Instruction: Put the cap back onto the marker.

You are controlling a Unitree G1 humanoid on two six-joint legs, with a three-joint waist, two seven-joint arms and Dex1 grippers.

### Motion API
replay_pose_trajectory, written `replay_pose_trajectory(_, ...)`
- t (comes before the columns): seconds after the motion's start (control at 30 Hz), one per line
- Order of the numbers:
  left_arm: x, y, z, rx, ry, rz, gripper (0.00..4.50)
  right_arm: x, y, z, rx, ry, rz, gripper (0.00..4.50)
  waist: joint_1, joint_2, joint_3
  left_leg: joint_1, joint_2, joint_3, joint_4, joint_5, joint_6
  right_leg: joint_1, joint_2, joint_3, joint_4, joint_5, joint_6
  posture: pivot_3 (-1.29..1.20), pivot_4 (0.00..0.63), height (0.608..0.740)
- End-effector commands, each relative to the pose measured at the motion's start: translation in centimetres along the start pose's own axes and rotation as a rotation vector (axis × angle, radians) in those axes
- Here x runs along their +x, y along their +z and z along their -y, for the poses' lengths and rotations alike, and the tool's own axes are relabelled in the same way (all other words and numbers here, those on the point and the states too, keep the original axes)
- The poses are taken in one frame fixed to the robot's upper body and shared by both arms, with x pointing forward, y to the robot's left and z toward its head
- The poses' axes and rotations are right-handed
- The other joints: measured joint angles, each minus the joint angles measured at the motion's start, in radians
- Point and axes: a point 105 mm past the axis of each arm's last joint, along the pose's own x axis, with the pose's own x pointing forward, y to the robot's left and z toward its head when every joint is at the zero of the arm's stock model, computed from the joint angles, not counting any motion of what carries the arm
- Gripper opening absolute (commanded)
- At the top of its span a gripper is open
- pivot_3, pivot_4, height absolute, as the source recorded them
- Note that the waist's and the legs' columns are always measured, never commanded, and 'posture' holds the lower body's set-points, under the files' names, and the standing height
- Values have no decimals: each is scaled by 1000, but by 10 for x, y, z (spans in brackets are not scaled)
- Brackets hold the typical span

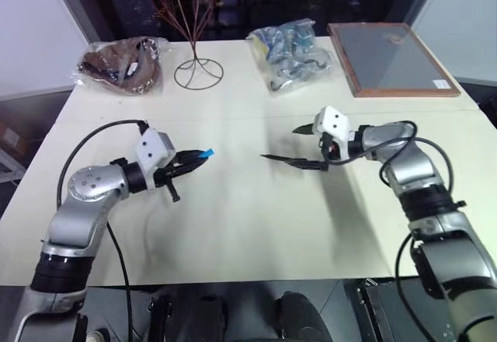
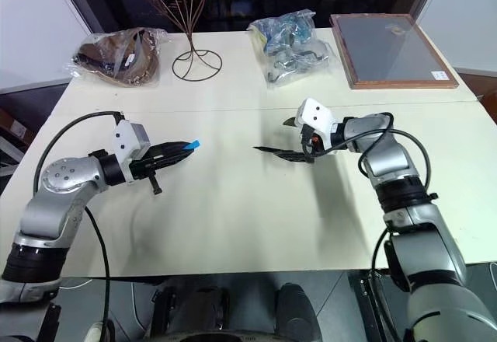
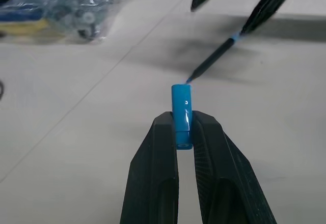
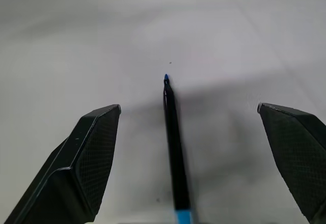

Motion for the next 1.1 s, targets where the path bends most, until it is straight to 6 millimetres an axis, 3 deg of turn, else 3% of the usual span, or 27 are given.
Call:
replay_pose_trajectory(0.03, -5, 14, -1, 30, 45, 36, 58, -2, -2, 9, -18, 0, -10, 4500, 1, 0, 0, 0, 0, 0, 0, 0, 0, 0, 0, 0, 0, 0, 0, 0, 150, 740)
replay_pose_trajectory(0.3, -18, 11, 3, 21, 114, 15, 58, 2, -29, 4, -6, 61, -101, 4500, -8, 0, 0, 0, 0, 0, 0, 0, 0, -1, 0, 0, 0, 0, 0, 0, 150, 740)
replay_pose_trajectory(0.7, -15, 9, 5, 25, 116, 12, 58, 6, -35, 0, 0, 60, -96, 4500, -7, 0, 0, 1, 1, 0, 0, 0, 0, 0, 0, 0, 0, 0, 0, 0, 150, 740)
replay_pose_trajectory(0.8, -14, 9, 4, 28, 110, 11, 0, 3, -37, 0, 0, 59, -99, 3581, -7, 0, 0, 1, 1, 0, 0, 0, 0, 0, 0, 0, 0, 0, 0, 0, 150, 740)
replay_pose_trajectory(1.03, -15, 8, 2, 32, 101, 8, 0, 0, -40, 0, 1, 55, -104, 24, -6, 0, 0, 1, 0, 0, 0, 0, 0, 0, -1, 0, 0, 0, 0, 0, 150, 740)
replay_pose_trajectory(1.1, -15, 8, 1, 34, 97, 6, 0, 0, -41, -1, 0, 55, -105, 24, -6, 0, 0, 1, 0, 0, 0, 0, 0, 0, -1, 0, 0, 0, 0, 0, 150, 740)
